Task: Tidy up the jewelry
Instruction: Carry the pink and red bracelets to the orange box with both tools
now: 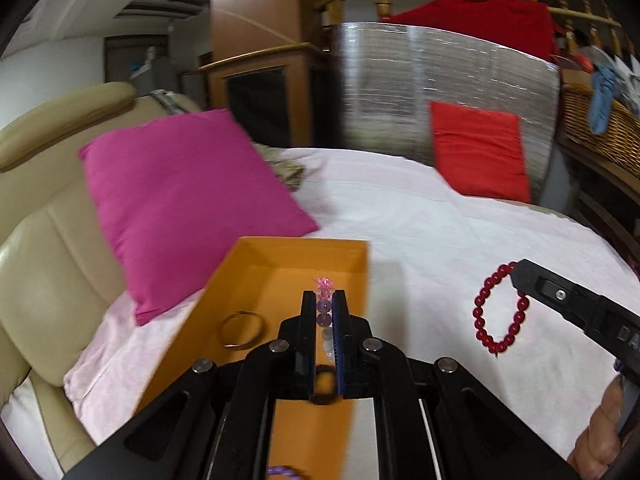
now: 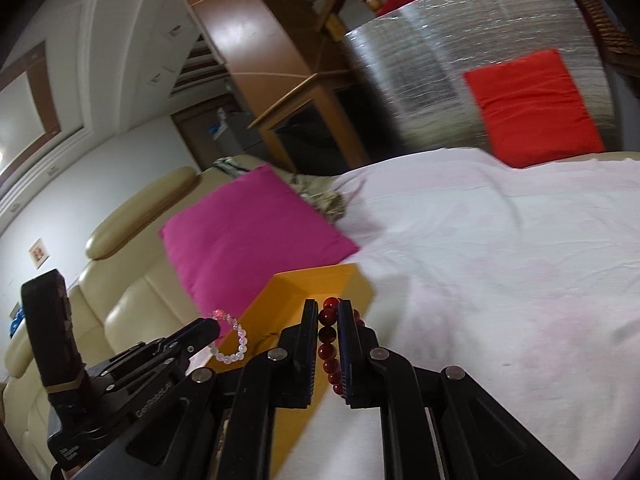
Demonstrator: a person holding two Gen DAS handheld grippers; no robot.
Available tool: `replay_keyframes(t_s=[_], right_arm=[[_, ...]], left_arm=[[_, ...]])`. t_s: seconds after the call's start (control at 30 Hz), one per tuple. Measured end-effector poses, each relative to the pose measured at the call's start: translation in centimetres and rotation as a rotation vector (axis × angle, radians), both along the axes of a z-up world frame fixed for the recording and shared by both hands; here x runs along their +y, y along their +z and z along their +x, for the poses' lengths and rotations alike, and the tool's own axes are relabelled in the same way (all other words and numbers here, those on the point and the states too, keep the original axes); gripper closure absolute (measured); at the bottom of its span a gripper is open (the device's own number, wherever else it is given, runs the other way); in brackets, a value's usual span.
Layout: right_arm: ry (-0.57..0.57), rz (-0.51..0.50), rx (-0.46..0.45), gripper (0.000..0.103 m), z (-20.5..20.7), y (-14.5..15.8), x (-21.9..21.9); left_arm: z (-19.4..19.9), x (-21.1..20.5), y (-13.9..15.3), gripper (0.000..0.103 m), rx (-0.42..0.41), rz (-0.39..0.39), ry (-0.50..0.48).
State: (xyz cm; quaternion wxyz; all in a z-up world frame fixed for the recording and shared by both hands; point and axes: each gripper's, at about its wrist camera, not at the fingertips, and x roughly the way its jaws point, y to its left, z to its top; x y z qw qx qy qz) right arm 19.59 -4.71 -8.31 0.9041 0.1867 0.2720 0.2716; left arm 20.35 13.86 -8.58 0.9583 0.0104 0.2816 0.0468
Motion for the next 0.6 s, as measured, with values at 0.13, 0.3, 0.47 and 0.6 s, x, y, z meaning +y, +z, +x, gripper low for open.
replay_keyframes(t_s=[0.13,0.3,0.47,0.6], right_arm=[[0.046,0.004,-0.007,0.092,0.1,0.0,2.3],[0.076,0.008,-0.003,0.092,0.8,-0.1,4.1],[0.079,0.009,0.007,0.092,2.4,-0.2,5.0],[0.099,0.022,0.030,0.092,3.9,-0.6,5.5]], left_arm=[[0.1,2.3,-0.4,0.095,0.006,0.002,0.061],[0.8,4.3,-1.5,0.095,0.031,0.016,0.111],[1.4,5.6,-2.6,0.095,0.068,0.025,0.145],[2.0,5.8,-3.4,0.095,0.099,0.037,0.146]])
